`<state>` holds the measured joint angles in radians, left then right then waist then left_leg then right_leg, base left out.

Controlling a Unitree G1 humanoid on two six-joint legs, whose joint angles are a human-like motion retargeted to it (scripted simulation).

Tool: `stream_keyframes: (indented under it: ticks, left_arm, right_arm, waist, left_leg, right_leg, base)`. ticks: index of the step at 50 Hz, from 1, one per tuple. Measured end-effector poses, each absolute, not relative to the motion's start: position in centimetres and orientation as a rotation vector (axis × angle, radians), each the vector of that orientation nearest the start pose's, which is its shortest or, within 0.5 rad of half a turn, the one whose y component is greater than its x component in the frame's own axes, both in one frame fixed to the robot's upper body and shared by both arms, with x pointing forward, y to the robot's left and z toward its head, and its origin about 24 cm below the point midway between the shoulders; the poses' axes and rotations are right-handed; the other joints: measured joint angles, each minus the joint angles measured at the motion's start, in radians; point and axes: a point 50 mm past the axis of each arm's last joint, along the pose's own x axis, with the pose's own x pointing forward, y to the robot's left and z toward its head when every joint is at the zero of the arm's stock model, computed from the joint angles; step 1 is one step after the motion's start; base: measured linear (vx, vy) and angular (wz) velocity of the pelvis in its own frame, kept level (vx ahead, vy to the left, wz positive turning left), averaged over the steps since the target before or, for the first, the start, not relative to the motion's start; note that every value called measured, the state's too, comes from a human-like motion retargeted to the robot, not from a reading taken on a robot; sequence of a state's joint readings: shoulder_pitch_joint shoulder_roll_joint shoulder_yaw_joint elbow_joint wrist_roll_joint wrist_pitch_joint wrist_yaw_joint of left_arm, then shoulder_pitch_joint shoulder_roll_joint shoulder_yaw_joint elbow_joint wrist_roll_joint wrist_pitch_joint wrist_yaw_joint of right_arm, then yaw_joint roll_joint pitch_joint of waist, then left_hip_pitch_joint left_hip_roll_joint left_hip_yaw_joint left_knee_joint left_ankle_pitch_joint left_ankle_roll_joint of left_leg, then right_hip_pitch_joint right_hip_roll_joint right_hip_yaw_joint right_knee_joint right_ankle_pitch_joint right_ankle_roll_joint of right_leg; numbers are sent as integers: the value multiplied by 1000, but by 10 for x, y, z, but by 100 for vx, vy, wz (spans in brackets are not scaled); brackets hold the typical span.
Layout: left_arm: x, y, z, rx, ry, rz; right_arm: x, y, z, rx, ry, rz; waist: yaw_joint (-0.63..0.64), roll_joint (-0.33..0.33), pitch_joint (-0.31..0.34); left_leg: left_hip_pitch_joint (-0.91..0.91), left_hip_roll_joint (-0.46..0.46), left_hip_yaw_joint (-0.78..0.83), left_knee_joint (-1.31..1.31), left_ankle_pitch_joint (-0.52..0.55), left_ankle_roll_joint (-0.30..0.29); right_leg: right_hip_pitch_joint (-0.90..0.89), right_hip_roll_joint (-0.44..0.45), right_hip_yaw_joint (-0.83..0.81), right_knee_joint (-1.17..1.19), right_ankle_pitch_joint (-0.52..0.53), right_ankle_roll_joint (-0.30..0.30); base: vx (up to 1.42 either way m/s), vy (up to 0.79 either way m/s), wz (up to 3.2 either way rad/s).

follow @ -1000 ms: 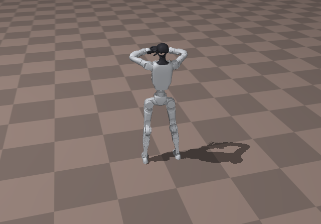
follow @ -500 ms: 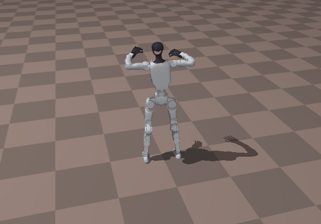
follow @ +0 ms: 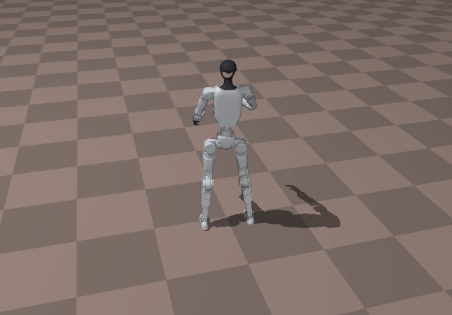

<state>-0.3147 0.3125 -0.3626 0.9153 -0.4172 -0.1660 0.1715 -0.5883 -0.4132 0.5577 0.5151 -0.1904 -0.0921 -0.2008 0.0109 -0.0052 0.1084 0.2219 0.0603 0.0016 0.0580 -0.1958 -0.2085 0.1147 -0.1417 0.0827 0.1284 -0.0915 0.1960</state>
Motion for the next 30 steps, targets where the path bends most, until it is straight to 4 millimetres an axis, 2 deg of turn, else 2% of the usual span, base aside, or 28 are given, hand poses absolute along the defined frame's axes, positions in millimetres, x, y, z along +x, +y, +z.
stream_keyframes:
  ticks: [2,5,8,11,13,15,18,20,22,23,25,27,28,30]
  left_arm:
    - [238,212,-93,109,647,235]
    - [194,226,-123,79,831,410]
    - [158,237,-138,66,949,532]
    - [136,244,-145,76,1021,616]
    - [135,244,-145,73,1033,659]
    - [150,244,-140,51,999,679]
    - [210,240,-112,-11,828,625]
    - [264,237,-75,-73,648,552]
    - [324,230,-14,-155,421,457]
    - [349,226,25,-195,297,400]
    - [390,217,120,-279,34,329]
    - [403,209,223,-281,-251,211]
    - [400,207,275,-252,-395,160]
    - [374,207,373,-149,-671,100]
  right_arm:
    - [332,-135,35,-889,-30,268]
    - [310,-155,-15,-1027,170,291]
    - [288,-176,-48,-1105,325,299]
    - [267,-198,-65,-1058,418,208]
    - [254,-212,-72,-979,462,103]
    - [237,-224,-81,-895,516,0]
    - [198,-241,-104,-800,691,-75]
    - [159,-251,-125,-750,874,-71]
    - [109,-260,-145,-708,1095,-47]
    - [80,-264,-152,-680,1210,-31]
    - [21,-270,-160,-647,1453,-62]
    - [-43,-271,-158,-575,1646,-44]
    - [-73,-271,-154,-536,1731,-38]
    - [-131,-272,-138,-470,1887,-26]
  waist:
    - [1,-1,1]
    - [2,0,4]
    - [-3,1,6]
    - [-14,6,2]
    - [-21,11,-2]
    - [-28,18,-9]
    - [-37,28,-21]
    - [-44,33,-33]
    - [-52,37,-36]
    - [-59,38,-38]
    - [-70,31,-33]
    - [-90,31,-30]
    - [-100,33,-28]
    - [-120,40,-26]
  left_leg:
    - [2,3,6,-1,-1,0]
    - [4,8,13,-3,-2,-1]
    - [2,11,19,-5,-2,-2]
    - [-4,12,21,-8,-1,-1]
    - [-7,11,19,-10,0,2]
    - [-9,8,13,-12,2,6]
    - [-13,1,-8,-14,5,15]
    - [-24,-7,-27,-3,-1,27]
    - [-21,-14,-55,-13,9,25]
    - [-23,-18,-69,-13,12,27]
    - [-32,-32,-91,-21,28,34]
    - [-40,-40,-113,-21,34,31]
    - [-45,-42,-121,-21,37,28]
    - [-53,-44,-129,-23,42,18]
  right_leg:
    - [-1,4,4,-1,0,-4]
    - [-3,8,10,-2,-1,-8]
    - [-9,12,14,-3,0,-8]
    - [-16,13,16,-5,2,-7]
    - [-19,12,14,-6,2,-5]
    - [-18,9,9,-8,2,-4]
    - [-11,-1,-12,-10,-3,-4]
    - [-8,-12,-37,-2,-13,0]
    - [10,-22,-62,-11,-16,1]
    - [16,-27,-77,-11,-20,2]
    - [17,-45,-105,-10,-23,21]
    - [23,-55,-131,-9,-28,29]
    - [24,-58,-142,-9,-29,34]
    - [21,-62,-154,-10,-30,45]
  base:
    - [0,0,0]
    - [0,0,0]
    - [0,0,0]
    - [0,0,0]
    - [0,0,0]
    - [1,1,9]
    - [3,1,34]
    - [3,2,54]
    - [4,1,63]
    - [4,1,66]
    - [3,1,63]
    - [4,-1,57]
    - [4,-1,45]
    - [4,-2,26]
